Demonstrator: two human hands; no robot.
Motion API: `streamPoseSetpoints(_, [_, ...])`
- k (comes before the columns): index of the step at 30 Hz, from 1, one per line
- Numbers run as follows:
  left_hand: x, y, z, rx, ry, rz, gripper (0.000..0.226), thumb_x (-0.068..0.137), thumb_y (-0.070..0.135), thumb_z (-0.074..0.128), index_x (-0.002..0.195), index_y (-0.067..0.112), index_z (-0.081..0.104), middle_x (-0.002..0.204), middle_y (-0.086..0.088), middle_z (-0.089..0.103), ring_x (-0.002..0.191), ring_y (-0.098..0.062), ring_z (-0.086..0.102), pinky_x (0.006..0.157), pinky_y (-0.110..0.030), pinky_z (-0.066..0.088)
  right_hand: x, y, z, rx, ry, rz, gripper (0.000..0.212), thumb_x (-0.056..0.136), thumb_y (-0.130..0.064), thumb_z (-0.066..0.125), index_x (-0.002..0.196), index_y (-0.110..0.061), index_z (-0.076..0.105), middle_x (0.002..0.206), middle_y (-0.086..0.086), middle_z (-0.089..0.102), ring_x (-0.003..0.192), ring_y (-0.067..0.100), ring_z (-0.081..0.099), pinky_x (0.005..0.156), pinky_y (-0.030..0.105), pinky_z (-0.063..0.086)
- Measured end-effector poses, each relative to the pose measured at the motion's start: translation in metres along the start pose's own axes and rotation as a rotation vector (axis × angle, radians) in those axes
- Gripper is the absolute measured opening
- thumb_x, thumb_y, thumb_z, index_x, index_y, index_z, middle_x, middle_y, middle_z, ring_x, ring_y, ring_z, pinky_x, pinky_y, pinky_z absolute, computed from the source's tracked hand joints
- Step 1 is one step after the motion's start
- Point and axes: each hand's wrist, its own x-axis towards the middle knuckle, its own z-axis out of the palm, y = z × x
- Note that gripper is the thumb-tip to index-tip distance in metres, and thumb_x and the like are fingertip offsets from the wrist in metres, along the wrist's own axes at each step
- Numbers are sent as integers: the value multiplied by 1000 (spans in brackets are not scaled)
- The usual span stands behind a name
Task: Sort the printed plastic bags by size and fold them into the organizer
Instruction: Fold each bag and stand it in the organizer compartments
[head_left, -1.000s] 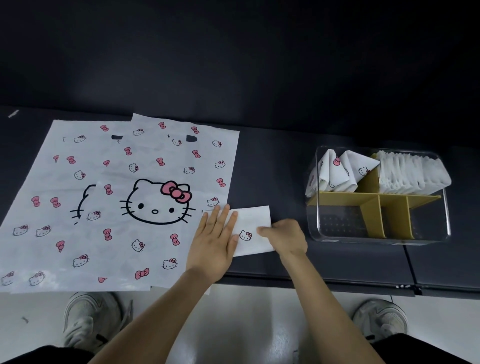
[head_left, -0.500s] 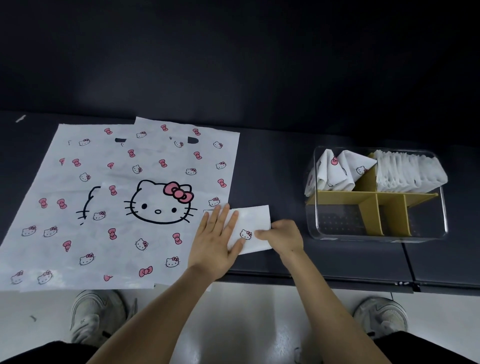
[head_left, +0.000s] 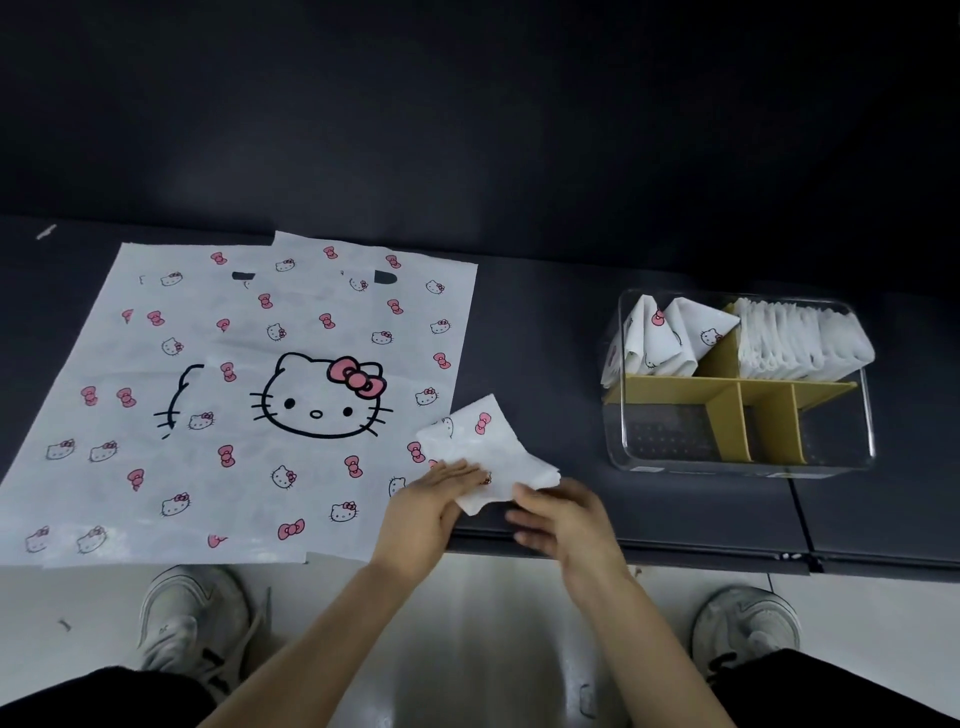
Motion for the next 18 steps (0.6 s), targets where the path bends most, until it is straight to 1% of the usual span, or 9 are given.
streamPoseSetpoints(3, [-3,2,-10,-137,-28,-167,31,96,24,46,121,23,65,122,15,58,126,-1,40,100,-2,28,9,1,-29,-322,-69,-342,82,71,13,72,133,-32,41,125,-15,51,114,0,49,93,20,42])
streamPoseSetpoints(5, [-1,4,-15,-187,-83,-213,27,96,25,56,120,21,65,117,18,57,119,5,45,87,4,27,18,0,-32,-659,-149,-517,84,70,9,73,133,-37,44,133,-22,45,124,-4,41,105,19,33])
streamPoseSetpoints(6, [-1,2,-16,-206,-102,-224,22,94,28,57,112,25,69,109,15,66,101,7,57,79,0,32,24,1,-30,-755,-174,-581,71,72,5,74,127,-34,52,130,-21,50,122,-4,44,106,20,34])
streamPoseSetpoints(7, [0,2,-18,-242,-108,-245,14,92,36,58,96,35,72,94,1,73,73,6,57,69,-8,35,30,0,-27,-781,-188,-594,52,77,-1,73,119,-30,61,123,-18,59,116,-2,52,103,23,39])
streamPoseSetpoints(8, [2,1,-19,-280,-108,-269,19,91,42,57,74,42,65,63,1,59,57,-1,45,62,-17,33,33,-2,-22,-754,-199,-569,33,81,-9,72,109,-26,69,111,-15,67,107,0,59,97,26,45])
streamPoseSetpoints(10, [4,2,-22,-366,-127,-367,30,93,37,57,64,31,56,63,11,40,60,-3,38,62,-23,33,40,-6,-12,-735,-145,-501,11,85,-28,68,92,-23,75,91,-9,74,90,9,67,84,33,52])
streamPoseSetpoints(12, [7,8,-24,-448,-90,-455,20,96,30,53,79,25,62,67,14,53,66,-2,47,69,-19,39,50,-8,-5,-799,-50,-463,29,85,-40,65,80,-13,73,71,-1,69,68,20,61,67,37,47])
streamPoseSetpoints(14, [10,14,-22,-479,32,-501,13,97,29,51,91,25,61,72,17,62,70,2,55,70,-9,40,54,-9,0,-857,29,-440,40,86,-43,64,73,-5,68,58,7,54,55,16,43,58,32,34])
streamPoseSetpoints(18, [15,25,-7,-334,387,-628,9,92,29,59,91,19,61,60,8,61,60,-4,57,59,-9,39,55,-10,8,-981,172,-405,48,88,-41,60,49,-16,45,47,0,36,49,14,34,48,27,24])
